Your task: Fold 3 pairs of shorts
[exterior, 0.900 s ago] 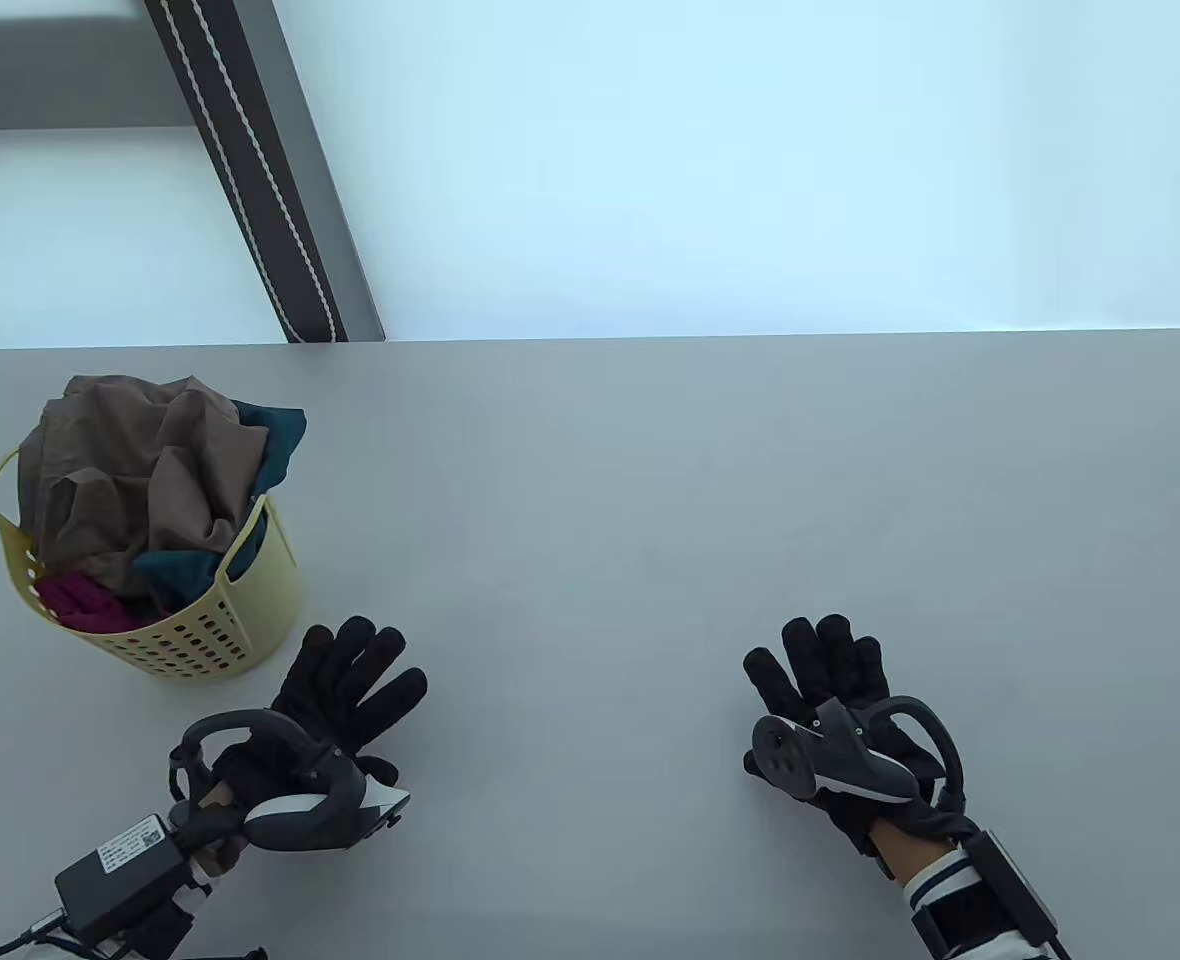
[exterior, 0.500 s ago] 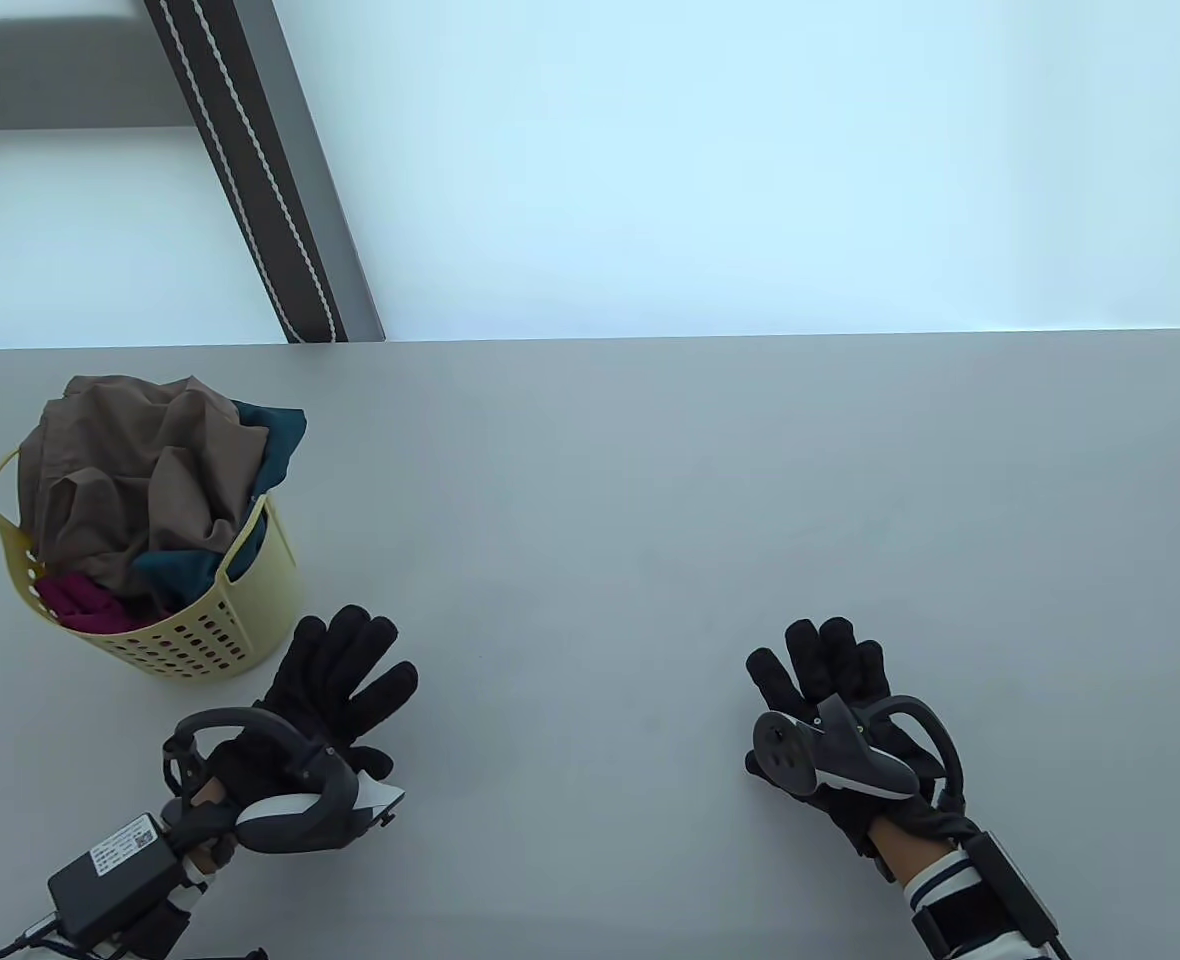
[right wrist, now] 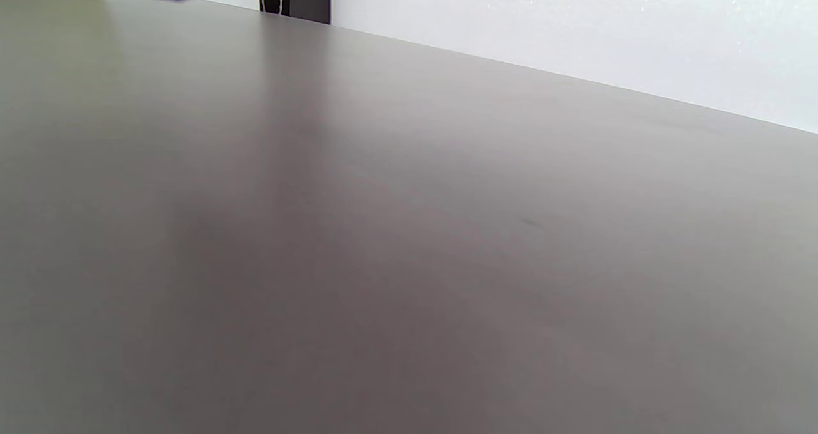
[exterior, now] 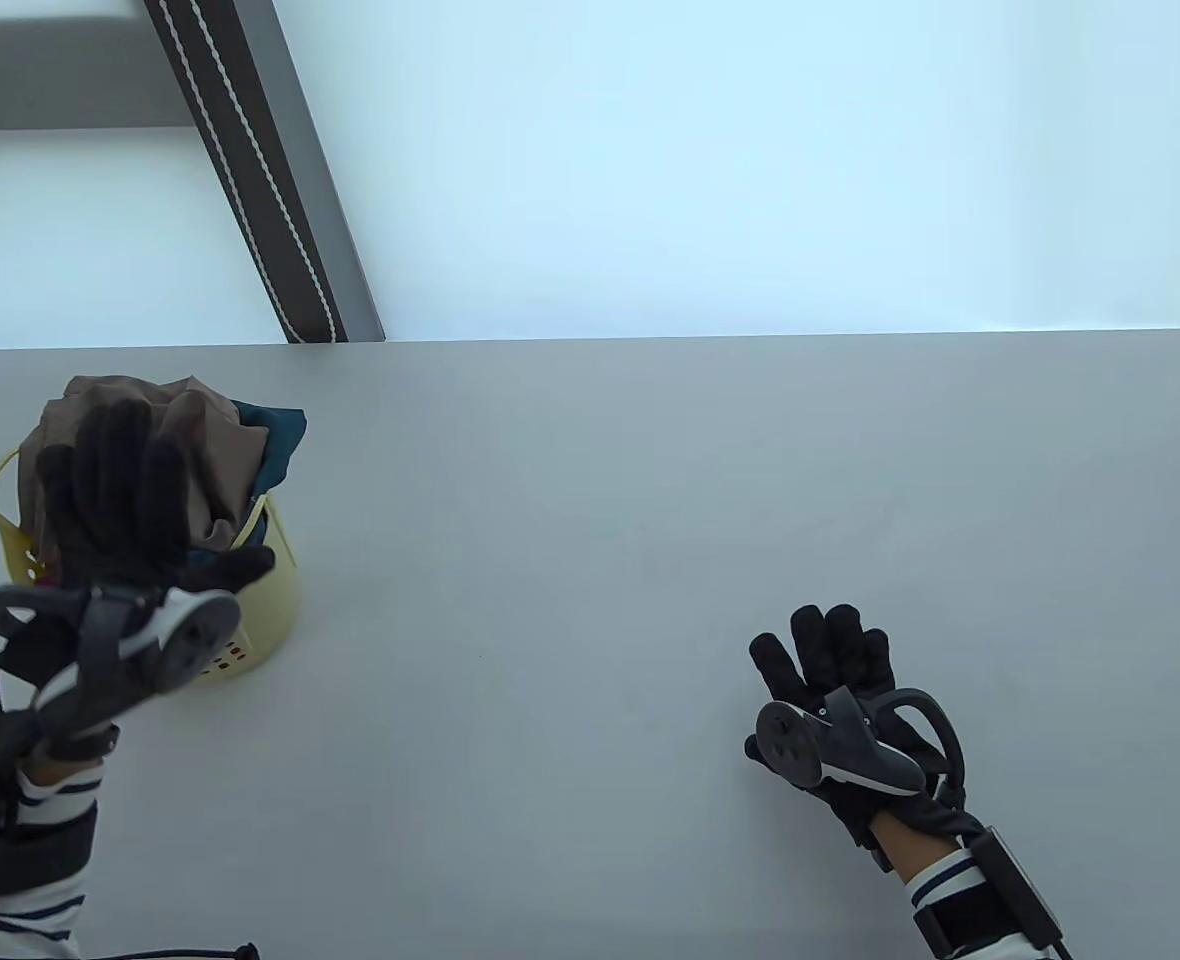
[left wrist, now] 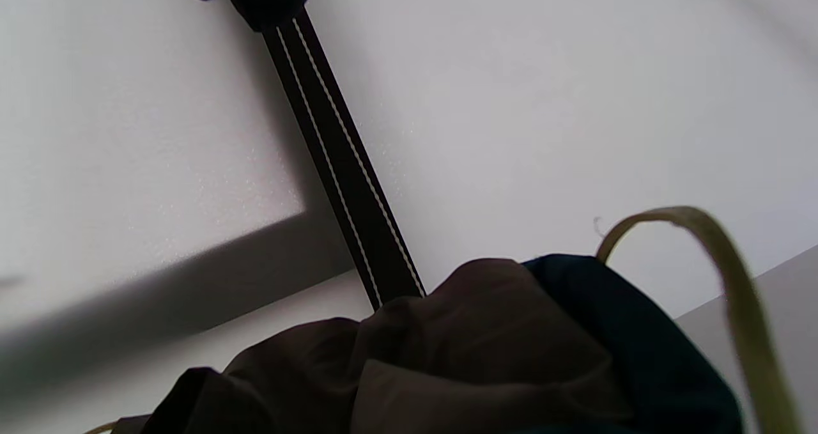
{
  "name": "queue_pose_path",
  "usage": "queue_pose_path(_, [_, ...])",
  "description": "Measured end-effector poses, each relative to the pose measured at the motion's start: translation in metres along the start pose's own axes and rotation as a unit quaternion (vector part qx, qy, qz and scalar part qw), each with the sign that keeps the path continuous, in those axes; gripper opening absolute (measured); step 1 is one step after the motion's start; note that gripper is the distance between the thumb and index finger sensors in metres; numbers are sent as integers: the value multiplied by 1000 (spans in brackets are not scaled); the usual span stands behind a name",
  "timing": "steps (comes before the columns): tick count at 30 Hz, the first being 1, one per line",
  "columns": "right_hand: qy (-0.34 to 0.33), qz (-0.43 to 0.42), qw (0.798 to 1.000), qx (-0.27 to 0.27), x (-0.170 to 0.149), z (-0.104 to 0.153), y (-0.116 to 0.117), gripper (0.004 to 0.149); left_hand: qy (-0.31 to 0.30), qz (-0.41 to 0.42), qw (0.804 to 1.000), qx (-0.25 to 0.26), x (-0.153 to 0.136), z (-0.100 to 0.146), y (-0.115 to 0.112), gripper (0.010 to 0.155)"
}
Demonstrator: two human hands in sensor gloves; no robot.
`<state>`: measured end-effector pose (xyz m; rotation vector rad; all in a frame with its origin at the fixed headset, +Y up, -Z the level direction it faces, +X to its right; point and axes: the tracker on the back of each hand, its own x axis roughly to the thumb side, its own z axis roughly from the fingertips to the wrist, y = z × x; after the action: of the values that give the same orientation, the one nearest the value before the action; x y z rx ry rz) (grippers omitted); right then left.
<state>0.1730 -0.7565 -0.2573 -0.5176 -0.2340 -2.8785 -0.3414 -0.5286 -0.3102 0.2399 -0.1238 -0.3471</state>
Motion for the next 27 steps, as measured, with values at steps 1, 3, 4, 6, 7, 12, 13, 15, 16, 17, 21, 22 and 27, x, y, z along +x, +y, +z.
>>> queue_pose_path(1, [0,2,1000,-1,0,0,0,90,-11,0,994,-106,-9,-17,-5,111])
queue_pose_path(3, [0,3,1000,-2,0,0,0,90,-24,-62,971,-228,-17,-39,-23,106])
queue_pose_path(4, [0,1,1000,-3,-1,0,0,90,-22,-106,964,-244,-17,-46,-35,101])
queue_pose_path(6, [0,-2,1000,-3,-2,0,-1,90,-22,-166,941,-294,-13,-54,-56,94])
queue_pose_path(7, [0,-3,1000,-3,-2,0,-1,90,-22,-170,932,-320,-9,-58,-69,87])
queue_pose_path(12, [-5,-1,1000,-5,-1,0,-2,89,6,-177,926,-332,2,-64,-105,39])
queue_pose_path(13, [-7,0,1000,-6,0,1,-2,89,28,-193,927,-319,-1,-64,-106,36])
queue_pose_path(15, [-8,1,1000,-9,0,1,-3,89,85,-158,944,-276,-13,-65,-97,34])
queue_pose_path(16, [-8,1,1000,-10,0,1,-3,89,114,-121,954,-250,-20,-65,-88,34])
queue_pose_path(17, [-8,0,1000,-10,0,1,-3,89,137,-98,960,-223,-25,-64,-79,34])
queue_pose_path(21, [-6,-5,1000,-4,0,0,-2,89,238,-22,970,-36,-48,-59,-7,34])
queue_pose_path(22, [-5,-5,1000,-3,-1,0,-2,89,248,-4,969,-8,-52,-58,10,33])
queue_pose_path(27, [-3,-4,1000,-3,-1,1,-3,89,275,136,925,226,-66,-35,116,32])
